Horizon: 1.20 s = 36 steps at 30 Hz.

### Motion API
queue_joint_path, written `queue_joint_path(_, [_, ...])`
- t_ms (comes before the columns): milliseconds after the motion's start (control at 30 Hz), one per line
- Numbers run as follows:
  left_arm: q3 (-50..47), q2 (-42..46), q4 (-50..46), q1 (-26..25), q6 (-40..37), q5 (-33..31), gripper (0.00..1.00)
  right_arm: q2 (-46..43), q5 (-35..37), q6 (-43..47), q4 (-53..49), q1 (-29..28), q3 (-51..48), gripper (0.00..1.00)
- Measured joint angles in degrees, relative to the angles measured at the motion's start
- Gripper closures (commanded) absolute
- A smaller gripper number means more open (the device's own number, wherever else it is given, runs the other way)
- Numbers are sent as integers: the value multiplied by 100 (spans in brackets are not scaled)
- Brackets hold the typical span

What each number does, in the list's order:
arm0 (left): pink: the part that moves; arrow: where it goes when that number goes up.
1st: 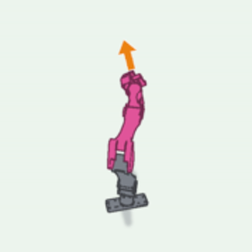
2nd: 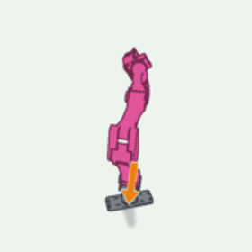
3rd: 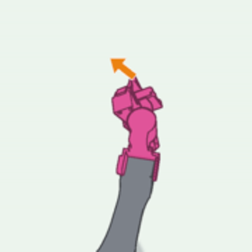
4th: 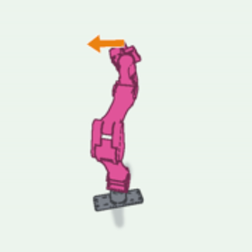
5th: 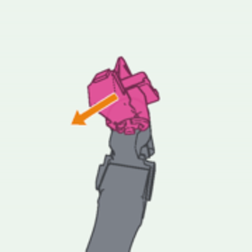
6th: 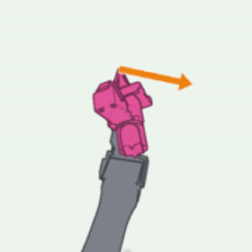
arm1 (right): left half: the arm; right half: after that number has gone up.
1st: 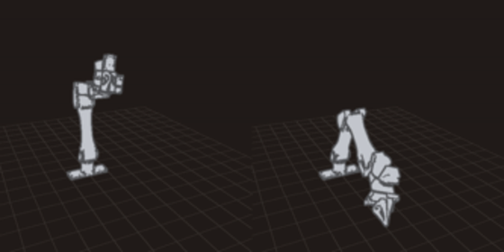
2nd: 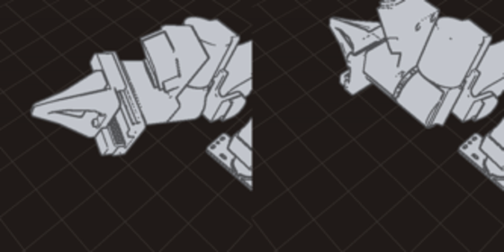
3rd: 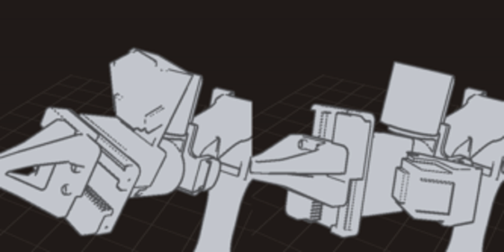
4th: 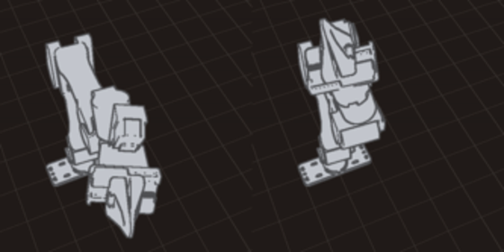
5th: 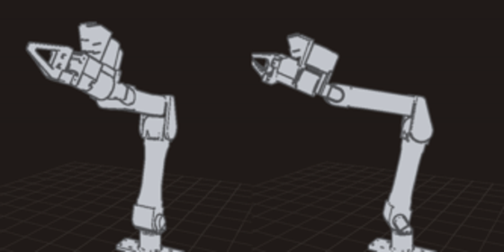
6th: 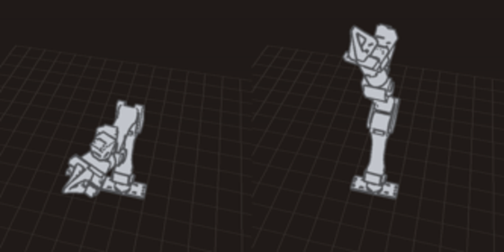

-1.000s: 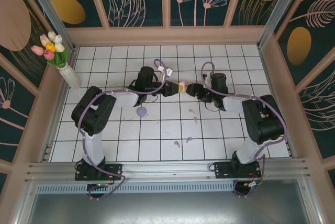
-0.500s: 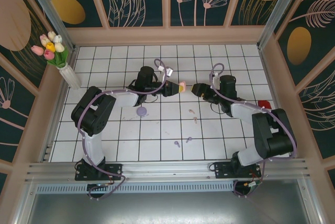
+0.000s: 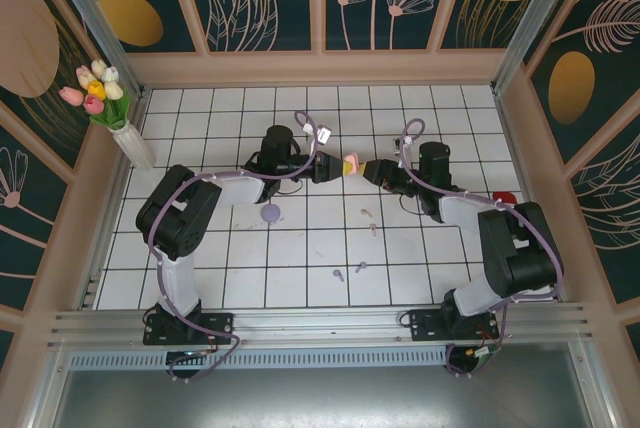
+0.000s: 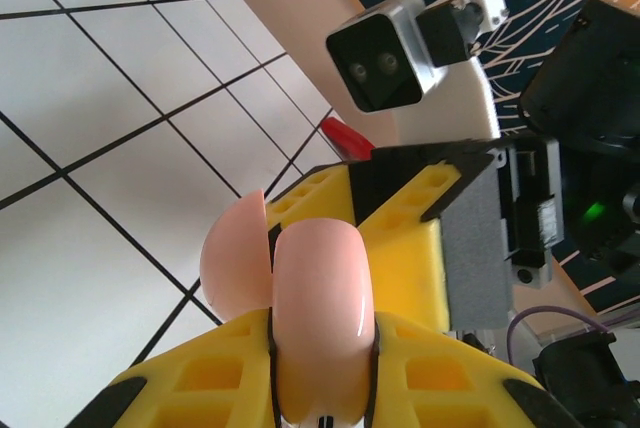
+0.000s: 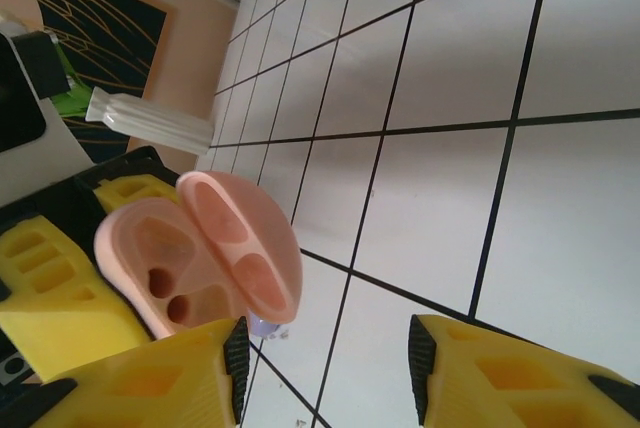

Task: Insert the wireless bluetooth earbuds into the charging case

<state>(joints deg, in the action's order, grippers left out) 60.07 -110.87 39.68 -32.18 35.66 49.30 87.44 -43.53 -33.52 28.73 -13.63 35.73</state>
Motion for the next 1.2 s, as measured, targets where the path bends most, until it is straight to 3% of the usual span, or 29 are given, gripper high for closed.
queue_joint_path(500, [0,0,63,0,85,136,98,164,-181,13,109,-2,129,56])
queue_joint_path(1200, [70,-2,76,0,208,354,98,295,-540,216,55,-2,369,76])
